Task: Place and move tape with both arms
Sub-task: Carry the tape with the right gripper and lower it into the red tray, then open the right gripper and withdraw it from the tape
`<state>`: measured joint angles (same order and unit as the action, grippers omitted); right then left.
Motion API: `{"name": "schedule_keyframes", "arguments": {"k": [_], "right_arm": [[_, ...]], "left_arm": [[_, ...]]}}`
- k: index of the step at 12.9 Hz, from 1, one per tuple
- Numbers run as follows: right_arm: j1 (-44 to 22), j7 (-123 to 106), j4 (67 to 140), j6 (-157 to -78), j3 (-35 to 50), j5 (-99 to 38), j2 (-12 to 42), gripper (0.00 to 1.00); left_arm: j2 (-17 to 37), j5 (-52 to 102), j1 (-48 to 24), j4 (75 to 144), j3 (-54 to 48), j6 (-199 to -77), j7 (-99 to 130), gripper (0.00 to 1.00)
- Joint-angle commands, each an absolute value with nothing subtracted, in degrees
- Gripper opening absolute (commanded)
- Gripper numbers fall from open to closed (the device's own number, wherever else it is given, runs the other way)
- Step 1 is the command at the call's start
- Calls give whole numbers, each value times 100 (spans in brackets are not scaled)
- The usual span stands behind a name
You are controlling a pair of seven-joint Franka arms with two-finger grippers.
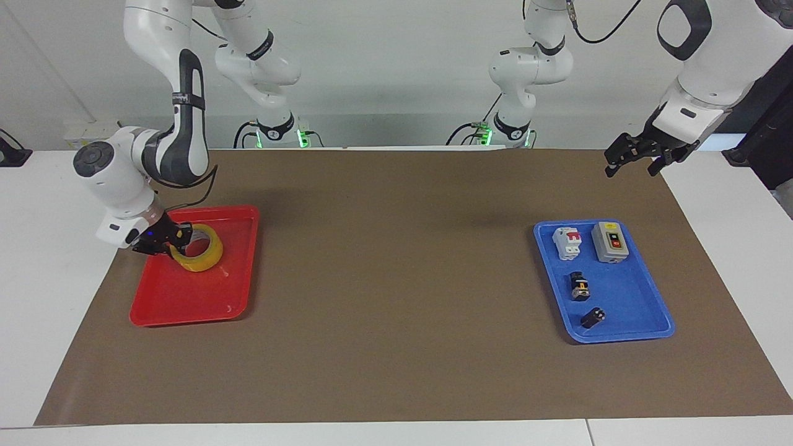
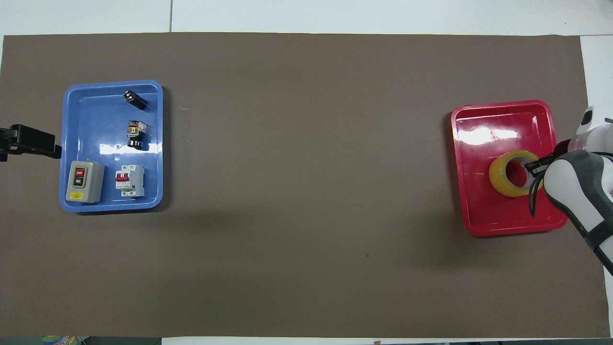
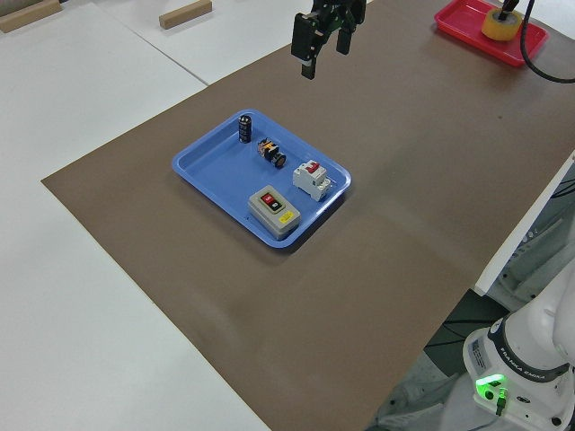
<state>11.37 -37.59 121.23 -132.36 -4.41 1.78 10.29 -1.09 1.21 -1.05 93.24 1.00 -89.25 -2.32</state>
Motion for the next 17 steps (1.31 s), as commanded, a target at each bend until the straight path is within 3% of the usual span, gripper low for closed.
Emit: {"name": "schedule_keyframes", "arguments": {"k": [1, 5, 6, 7, 11, 17], "right_arm": [[1213, -3665, 12261, -13491, -343, 176, 940, 0], [1160, -3665, 12348, -13351, -343, 132, 897, 0], [1151, -3665, 12349, -13307, -343, 132, 896, 75], [1160, -3674, 12296, -13237, -334, 132, 896, 100], [1151, -3639, 11701, -12414, -212, -122, 809, 100], [1160, -2745, 9241, -9443, -193, -115, 607, 100]], "left_arm": [[-237, 176, -70, 9431, 79, -8912, -308, 100], [-237, 176, -70, 9431, 88, -8912, -308, 100], [-237, 176, -79, 9431, 79, -8903, -316, 100], [-237, 176, -70, 9431, 88, -8903, -308, 100], [-237, 176, -79, 9439, 79, -8912, -308, 100], [-237, 176, -70, 9431, 88, -8912, -308, 100]]}}
